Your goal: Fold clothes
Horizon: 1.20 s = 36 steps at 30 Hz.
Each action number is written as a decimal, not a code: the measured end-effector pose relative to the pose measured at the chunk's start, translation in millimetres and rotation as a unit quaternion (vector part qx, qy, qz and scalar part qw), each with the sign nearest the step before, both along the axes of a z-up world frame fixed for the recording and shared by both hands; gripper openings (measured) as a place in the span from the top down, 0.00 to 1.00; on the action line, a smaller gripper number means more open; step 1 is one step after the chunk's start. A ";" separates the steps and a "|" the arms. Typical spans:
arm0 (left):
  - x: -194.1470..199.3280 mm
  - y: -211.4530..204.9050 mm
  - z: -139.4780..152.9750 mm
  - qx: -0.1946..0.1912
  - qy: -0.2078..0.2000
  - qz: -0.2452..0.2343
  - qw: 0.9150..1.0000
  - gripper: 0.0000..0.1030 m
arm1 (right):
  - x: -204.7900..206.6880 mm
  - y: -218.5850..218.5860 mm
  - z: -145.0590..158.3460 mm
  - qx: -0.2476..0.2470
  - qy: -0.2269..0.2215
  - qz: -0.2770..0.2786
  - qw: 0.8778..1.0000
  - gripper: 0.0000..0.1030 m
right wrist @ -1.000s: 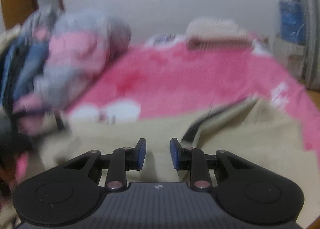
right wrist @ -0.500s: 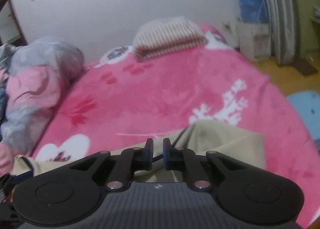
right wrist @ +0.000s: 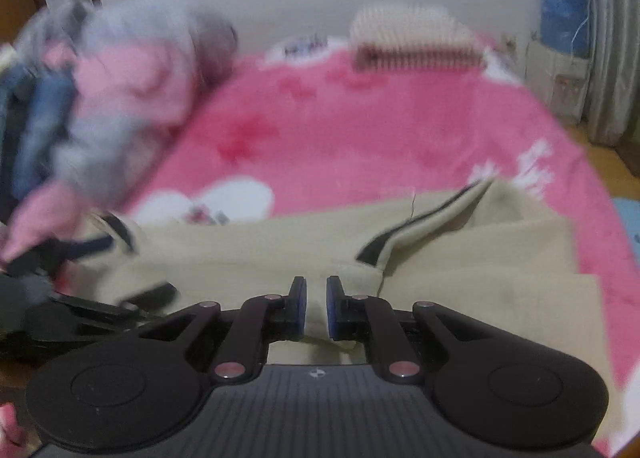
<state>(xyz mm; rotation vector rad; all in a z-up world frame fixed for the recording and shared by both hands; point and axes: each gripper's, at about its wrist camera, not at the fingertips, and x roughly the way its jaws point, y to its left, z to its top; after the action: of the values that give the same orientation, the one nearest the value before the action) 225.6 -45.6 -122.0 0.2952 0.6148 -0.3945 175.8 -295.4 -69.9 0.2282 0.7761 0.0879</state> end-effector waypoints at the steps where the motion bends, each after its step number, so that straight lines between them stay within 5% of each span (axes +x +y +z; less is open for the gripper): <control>1: -7.1 1.3 7.8 0.003 0.002 -0.008 1.000 0.02 | -14.1 -3.3 9.1 0.011 -0.006 -0.003 1.000 0.90; 6: -61.8 12.3 66.5 0.030 -0.007 -0.046 0.998 0.02 | -100.1 -15.0 35.6 0.149 -0.024 -0.029 0.988 0.89; 10: -114.1 28.6 98.6 0.011 0.026 -0.061 0.998 0.01 | -166.0 -4.1 35.7 0.209 -0.028 -0.034 0.977 0.89; 20: -225.9 41.2 49.0 -0.007 0.088 -0.019 0.996 0.01 | -232.2 41.3 -4.9 0.118 0.030 -0.012 0.993 0.89; 25: -245.9 24.6 17.4 0.015 0.092 0.002 0.996 0.01 | -236.9 59.6 -25.1 0.020 0.068 -0.014 0.997 0.88; 30: -258.1 14.8 6.8 -0.005 0.113 0.017 0.993 0.01 | -241.1 58.5 -29.1 0.016 0.078 -0.027 0.996 0.76; 36: -265.5 20.4 -5.1 -0.055 0.131 0.057 0.988 0.01 | -239.4 58.0 -34.6 -0.003 0.082 -0.031 0.996 0.76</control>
<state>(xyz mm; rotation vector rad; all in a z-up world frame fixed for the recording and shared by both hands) -39.9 -25.2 -127.0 0.1014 0.8594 -0.3587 -63.6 -237.3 -104.5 0.2563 0.9309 0.0076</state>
